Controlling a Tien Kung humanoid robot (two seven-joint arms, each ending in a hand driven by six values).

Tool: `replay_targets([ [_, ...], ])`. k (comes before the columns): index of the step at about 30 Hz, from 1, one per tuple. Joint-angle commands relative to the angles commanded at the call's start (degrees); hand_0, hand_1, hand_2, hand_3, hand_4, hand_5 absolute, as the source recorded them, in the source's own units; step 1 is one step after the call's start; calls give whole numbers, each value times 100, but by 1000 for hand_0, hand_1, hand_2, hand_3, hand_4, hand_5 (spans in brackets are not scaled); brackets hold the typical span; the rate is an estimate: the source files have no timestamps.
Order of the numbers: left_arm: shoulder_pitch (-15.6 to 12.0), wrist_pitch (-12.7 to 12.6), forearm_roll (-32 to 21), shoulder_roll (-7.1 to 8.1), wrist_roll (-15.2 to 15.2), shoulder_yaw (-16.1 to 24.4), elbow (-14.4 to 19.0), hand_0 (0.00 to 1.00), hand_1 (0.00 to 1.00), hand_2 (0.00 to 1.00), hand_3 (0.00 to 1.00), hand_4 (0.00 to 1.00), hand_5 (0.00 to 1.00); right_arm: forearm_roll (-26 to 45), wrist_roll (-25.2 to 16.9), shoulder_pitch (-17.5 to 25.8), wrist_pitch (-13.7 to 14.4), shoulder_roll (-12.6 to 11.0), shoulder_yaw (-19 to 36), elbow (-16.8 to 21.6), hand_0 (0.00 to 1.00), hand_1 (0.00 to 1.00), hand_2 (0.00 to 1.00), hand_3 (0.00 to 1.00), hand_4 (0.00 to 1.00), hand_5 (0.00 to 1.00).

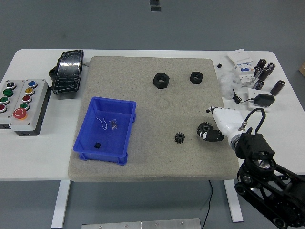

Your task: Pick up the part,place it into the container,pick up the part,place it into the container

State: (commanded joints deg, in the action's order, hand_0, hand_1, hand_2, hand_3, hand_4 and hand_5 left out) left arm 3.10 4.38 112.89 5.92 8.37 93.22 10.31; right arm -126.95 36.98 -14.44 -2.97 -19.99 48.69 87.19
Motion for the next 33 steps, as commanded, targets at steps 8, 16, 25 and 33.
replay_targets([
  [8,3,-1,15,-2,7,3,0,657,599,552,609,640,374,106,-2,-55,291,39,-77,-172,463,604,525,629,325,196],
  [16,12,6,-5,-8,5,-30,0,657,599,553,609,640,375,160,-79,-59,521,47,-83,-368,469,559,418,547,230,51],
  [25,12,10,-17,-3,-1,-44,0,657,599,554,610,638,375,220,-117,-36,569,33,-111,-335,461,553,409,519,247,60],
  [33,11,12,-60,-6,-8,-80,0,657,599,554,611,638,378,455,-454,-247,1123,-37,-83,118,460,546,402,500,291,47],
])
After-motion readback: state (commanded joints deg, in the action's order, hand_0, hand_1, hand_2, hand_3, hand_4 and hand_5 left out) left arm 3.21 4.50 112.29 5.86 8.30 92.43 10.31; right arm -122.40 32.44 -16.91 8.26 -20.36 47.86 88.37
